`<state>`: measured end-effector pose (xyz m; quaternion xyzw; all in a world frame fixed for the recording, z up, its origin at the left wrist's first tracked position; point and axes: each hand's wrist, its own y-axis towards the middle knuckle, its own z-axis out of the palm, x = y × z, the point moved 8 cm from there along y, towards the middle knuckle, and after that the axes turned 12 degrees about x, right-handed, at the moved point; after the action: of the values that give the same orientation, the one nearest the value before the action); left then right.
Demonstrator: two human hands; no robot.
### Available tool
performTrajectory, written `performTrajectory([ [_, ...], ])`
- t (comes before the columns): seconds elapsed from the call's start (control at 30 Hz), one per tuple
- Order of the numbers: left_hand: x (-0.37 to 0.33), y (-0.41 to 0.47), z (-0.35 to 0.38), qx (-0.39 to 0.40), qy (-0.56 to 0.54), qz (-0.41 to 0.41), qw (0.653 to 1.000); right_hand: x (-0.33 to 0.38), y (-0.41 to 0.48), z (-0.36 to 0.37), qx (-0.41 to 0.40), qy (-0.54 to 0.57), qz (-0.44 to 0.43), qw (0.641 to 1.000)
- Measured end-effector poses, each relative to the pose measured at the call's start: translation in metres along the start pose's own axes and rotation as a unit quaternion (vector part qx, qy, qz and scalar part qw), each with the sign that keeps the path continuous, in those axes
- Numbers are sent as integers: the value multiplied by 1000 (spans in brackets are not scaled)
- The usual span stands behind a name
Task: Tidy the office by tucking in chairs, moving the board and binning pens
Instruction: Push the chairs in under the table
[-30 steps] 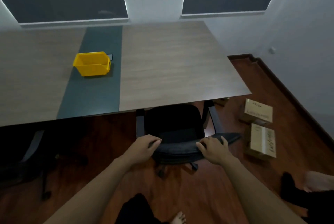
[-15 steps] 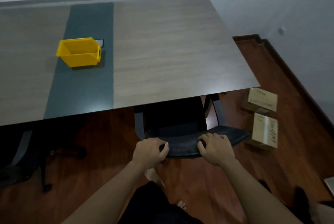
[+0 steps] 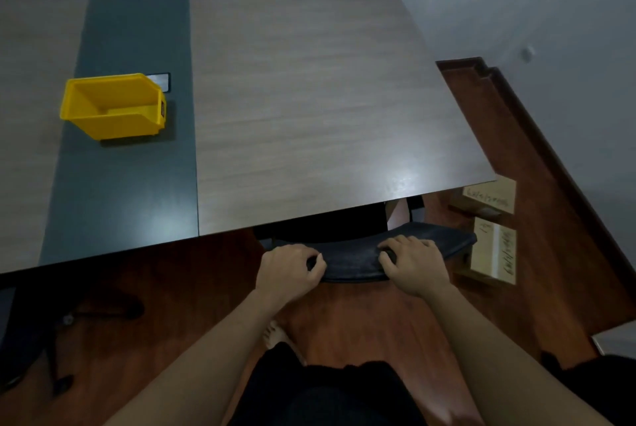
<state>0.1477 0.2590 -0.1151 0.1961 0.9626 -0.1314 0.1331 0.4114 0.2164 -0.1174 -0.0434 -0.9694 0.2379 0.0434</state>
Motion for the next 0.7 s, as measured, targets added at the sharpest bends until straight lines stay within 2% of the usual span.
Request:
performTrajectory([
  [0.3, -14, 36, -3, -6, -22, -30, 999, -23, 41, -25, 16, -11, -18, 1000],
  [0.57, -12, 34, -3, -23, -6, -59, 998, -24, 40, -27, -7, -7, -40, 999],
  [0.7, -12, 33, -3, 20, -4, -82, 996, -21, 37, -31, 4, 5, -53, 999],
])
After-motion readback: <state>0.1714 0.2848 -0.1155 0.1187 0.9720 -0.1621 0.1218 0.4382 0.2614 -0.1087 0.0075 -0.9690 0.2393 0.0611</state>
